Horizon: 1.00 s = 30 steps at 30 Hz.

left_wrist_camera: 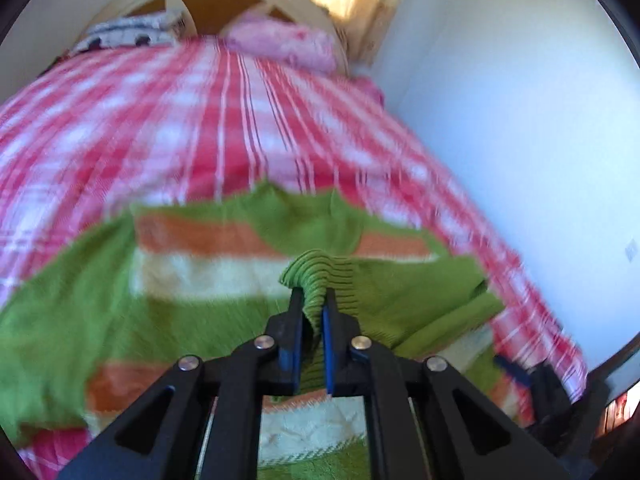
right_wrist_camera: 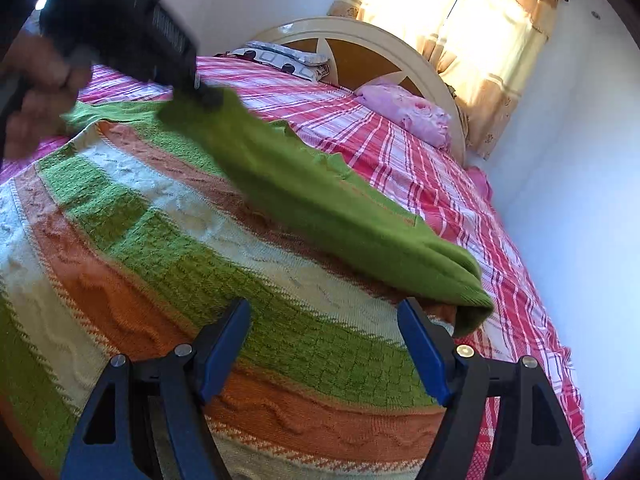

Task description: Fold small clothes

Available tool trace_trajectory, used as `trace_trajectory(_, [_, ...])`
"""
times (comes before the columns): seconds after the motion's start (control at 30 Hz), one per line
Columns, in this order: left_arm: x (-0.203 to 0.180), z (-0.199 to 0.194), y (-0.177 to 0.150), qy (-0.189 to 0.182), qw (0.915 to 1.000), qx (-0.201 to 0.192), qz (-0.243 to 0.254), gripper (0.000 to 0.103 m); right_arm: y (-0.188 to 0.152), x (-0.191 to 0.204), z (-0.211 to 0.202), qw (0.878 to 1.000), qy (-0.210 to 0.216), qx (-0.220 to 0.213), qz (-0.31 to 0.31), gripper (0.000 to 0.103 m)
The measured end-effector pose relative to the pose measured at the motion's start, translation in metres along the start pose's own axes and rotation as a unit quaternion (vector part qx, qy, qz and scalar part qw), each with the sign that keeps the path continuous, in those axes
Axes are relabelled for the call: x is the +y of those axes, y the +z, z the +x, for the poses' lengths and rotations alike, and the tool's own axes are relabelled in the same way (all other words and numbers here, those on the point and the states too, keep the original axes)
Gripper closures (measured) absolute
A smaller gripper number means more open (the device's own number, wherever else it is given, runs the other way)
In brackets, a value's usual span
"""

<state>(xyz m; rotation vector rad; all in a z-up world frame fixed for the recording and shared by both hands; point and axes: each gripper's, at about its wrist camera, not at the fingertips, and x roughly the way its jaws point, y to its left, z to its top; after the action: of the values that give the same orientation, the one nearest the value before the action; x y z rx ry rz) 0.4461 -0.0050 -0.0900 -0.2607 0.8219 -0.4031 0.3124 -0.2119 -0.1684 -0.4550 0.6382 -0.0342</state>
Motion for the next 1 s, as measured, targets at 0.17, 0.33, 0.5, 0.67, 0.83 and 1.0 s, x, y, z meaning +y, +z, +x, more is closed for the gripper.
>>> trace_trajectory(0.17, [0.032,-0.027,0.013,0.023,0.9991,-0.03,-0.017,0.095,0.0,-0.001,0.001,1.0,-0.001,0.0,-0.001,0.026])
trace_trajectory(0.33, [0.062,-0.006,0.0,0.039,0.9982,-0.004,-0.045,0.095,0.001,-0.007,0.0,1.0,0.015,-0.001,0.008,0.026])
trace_trajectory(0.5, [0.069,0.002,-0.01,0.026,0.9981,0.0,-0.055,0.095,0.011,-0.082,-0.01,0.98,0.116,-0.005,0.16,0.027])
trace_trajectory(0.67, [0.068,0.0,-0.006,0.073,0.9964,0.011,-0.042,0.073,0.015,-0.158,0.017,0.967,0.115,-0.01,0.225,0.059])
trace_trajectory(0.83, [0.05,-0.03,-0.003,0.146,0.9881,-0.047,0.016,0.028,0.004,-0.177,0.042,0.958,0.198,-0.015,0.209,0.063])
trace_trajectory(1.0, [-0.002,-0.002,0.002,0.095,0.9926,-0.031,0.069,0.019,0.002,-0.176,0.06,0.952,0.243,-0.008,0.186,0.063])
